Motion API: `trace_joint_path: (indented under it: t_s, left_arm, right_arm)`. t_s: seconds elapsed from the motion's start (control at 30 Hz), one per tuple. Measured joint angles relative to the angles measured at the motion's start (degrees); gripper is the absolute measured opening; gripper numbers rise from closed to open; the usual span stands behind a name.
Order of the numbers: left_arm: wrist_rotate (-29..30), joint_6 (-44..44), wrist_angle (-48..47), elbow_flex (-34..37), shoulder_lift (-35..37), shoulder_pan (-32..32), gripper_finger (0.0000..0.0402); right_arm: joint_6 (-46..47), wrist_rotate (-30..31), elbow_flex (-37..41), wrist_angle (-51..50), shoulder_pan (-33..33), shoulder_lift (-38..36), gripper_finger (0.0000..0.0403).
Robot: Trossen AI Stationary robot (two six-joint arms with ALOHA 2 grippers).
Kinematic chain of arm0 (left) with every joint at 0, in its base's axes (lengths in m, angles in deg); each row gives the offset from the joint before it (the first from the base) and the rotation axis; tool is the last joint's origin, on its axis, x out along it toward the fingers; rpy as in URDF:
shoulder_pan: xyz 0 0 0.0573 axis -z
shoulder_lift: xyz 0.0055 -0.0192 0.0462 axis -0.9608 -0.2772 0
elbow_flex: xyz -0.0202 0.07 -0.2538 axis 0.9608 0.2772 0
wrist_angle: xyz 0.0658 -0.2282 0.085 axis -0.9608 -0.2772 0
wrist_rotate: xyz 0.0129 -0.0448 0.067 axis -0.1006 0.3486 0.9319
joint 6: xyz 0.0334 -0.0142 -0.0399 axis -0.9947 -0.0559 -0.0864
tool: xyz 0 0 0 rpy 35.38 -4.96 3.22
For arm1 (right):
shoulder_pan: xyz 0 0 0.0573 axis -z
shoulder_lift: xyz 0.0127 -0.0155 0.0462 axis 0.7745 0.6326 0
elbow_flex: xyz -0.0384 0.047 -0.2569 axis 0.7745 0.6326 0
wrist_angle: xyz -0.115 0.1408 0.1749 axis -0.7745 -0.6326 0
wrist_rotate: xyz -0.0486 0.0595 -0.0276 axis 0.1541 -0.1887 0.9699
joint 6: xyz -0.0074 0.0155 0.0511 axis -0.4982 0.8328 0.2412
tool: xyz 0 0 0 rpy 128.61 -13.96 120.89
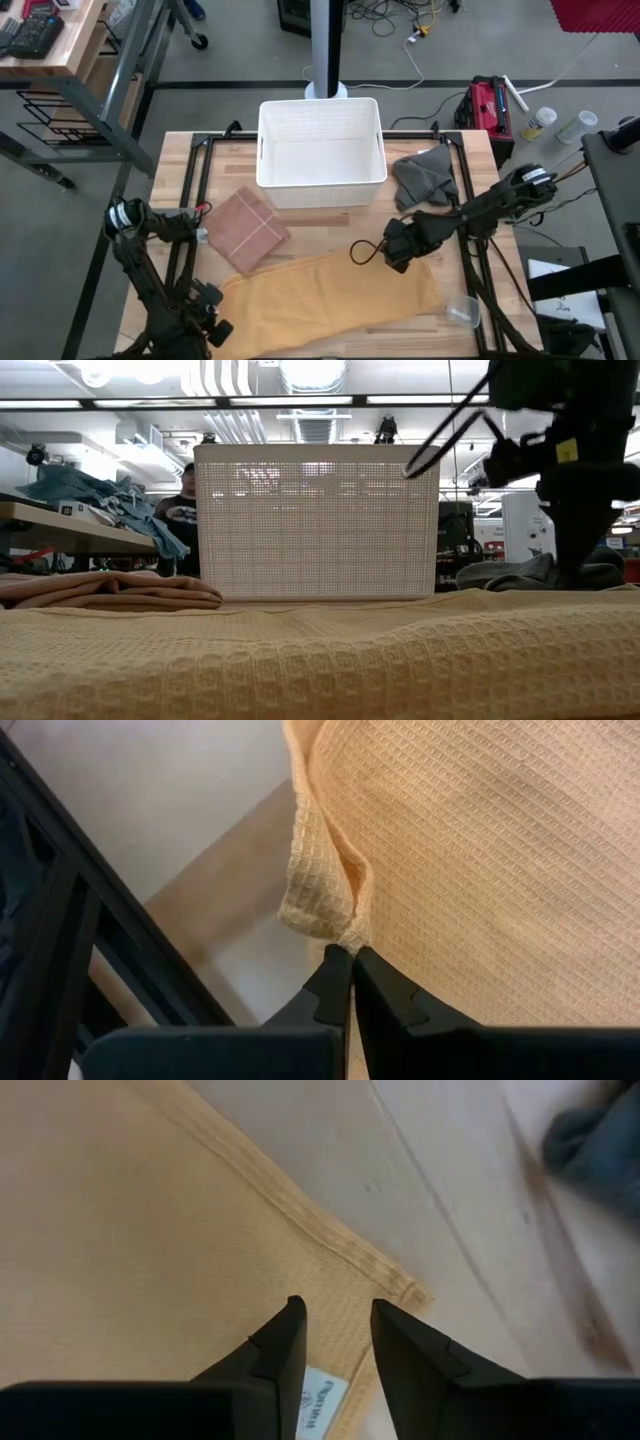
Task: Fold towel
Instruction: Fold the yellow towel
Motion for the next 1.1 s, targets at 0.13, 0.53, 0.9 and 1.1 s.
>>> trace_joint_path:
  t_s: [0.13,0.53,0.9,1.1]
  left_arm:
    - [0.3,1.1,0.0,0.0,0.0,0.5,0.0001]
    - [1.8,1.2,0.0,0.0,0.0,0.6,0.0003]
    - [0.6,2.6,1.6,0.0,0.0,1.1,0.0001]
    - [0.5,2.9,1.7,0.0,0.0,1.6,0.0001]
  right_arm:
    - [-0.7,-2.8,3.3,4.0,1.5,0.0,0.0122]
    - [-7.2,-6.3,7.0,15.5,1.6,-0.4,0.0055]
    - [-2.7,-2.9,4.4,7.6,-0.6,-3.5,0.0002]
    - [0.8,0.2,2.8,1.7,-3.5,-3.5,0.0001]
